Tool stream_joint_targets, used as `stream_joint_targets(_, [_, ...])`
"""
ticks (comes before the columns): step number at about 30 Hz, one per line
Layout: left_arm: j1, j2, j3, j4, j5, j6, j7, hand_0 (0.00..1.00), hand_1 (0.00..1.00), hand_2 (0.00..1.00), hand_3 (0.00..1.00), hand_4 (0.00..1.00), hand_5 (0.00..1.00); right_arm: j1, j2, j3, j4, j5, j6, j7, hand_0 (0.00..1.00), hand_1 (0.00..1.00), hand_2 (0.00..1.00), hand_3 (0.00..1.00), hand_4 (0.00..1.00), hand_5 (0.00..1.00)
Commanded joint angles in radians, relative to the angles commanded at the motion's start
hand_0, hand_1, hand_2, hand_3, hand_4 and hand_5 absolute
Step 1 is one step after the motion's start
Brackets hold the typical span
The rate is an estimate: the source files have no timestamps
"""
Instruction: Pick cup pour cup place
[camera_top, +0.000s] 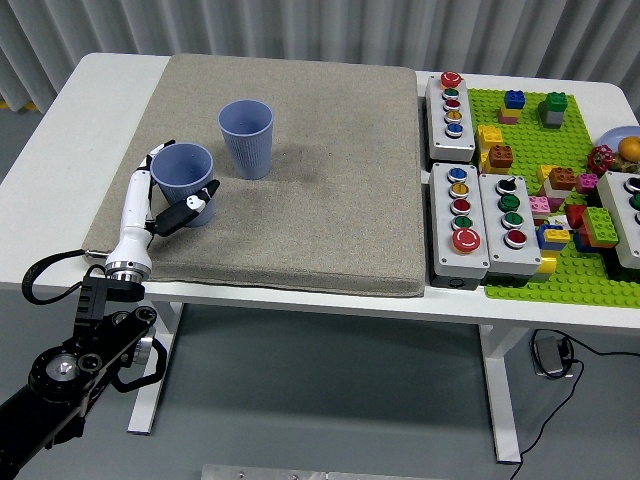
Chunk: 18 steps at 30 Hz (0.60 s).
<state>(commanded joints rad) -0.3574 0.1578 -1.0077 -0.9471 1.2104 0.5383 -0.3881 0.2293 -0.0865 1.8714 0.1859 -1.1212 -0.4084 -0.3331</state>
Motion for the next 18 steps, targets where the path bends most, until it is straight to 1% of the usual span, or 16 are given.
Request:
stream_joint_targets(4, [0.002, 0.001, -0.014, -0.009, 0.009, -0.006, 0.004, 0.842, 0.901, 0.987, 0.969, 0.953, 0.435, 0.001, 0.000, 0.002, 0.000, -0.001, 0.000, 0.000, 0.669, 0.548, 0.494, 0.539, 0.002, 0.269])
stream_joint_targets(5, [0.003, 0.002, -0.017, -0.011, 0.011, -0.008, 0.006, 0.861, 0.928, 0.998, 0.990, 0.962, 0.439, 0.001, 0.000, 0.002, 0.000, -0.001, 0.001, 0.000, 0.670, 0.548, 0.494, 0.539, 0.002, 0.269])
stream_joint_targets(10, [0.004, 0.003, -0.026, -0.018, 0.022, -0.016, 0.012, 0.861, 0.928, 0.998, 0.990, 0.962, 0.439, 0.002, -0.001, 0.002, 0.000, 0.001, 0.001, 0.000, 0.670, 0.548, 0.494, 0.539, 0.002, 0.269])
stream_joint_targets(11, [0.005, 0.003, -0.030, -0.020, 0.025, -0.022, 0.014, 0.884, 0.962, 0.998, 0.998, 0.972, 0.458, 0.002, -0.001, 0.001, 0.000, 0.001, 0.001, 0.000, 0.669, 0.548, 0.494, 0.539, 0.002, 0.268])
stream_joint_targets(16, [0.011, 0.005, -0.037, -0.032, 0.047, -0.040, 0.027, 0.884, 0.962, 0.998, 0.998, 0.972, 0.458, 0.002, -0.001, 0.004, 0.000, -0.003, 0.002, -0.001, 0.669, 0.548, 0.494, 0.539, 0.002, 0.268])
stream_joint_targets(18, [0.014, 0.006, -0.039, -0.036, 0.052, -0.042, 0.029, 0.901, 0.978, 0.998, 0.998, 0.980, 0.464, 0.001, -0.001, 0.004, 0.000, -0.004, 0.002, -0.002, 0.669, 0.548, 0.494, 0.539, 0.002, 0.269])
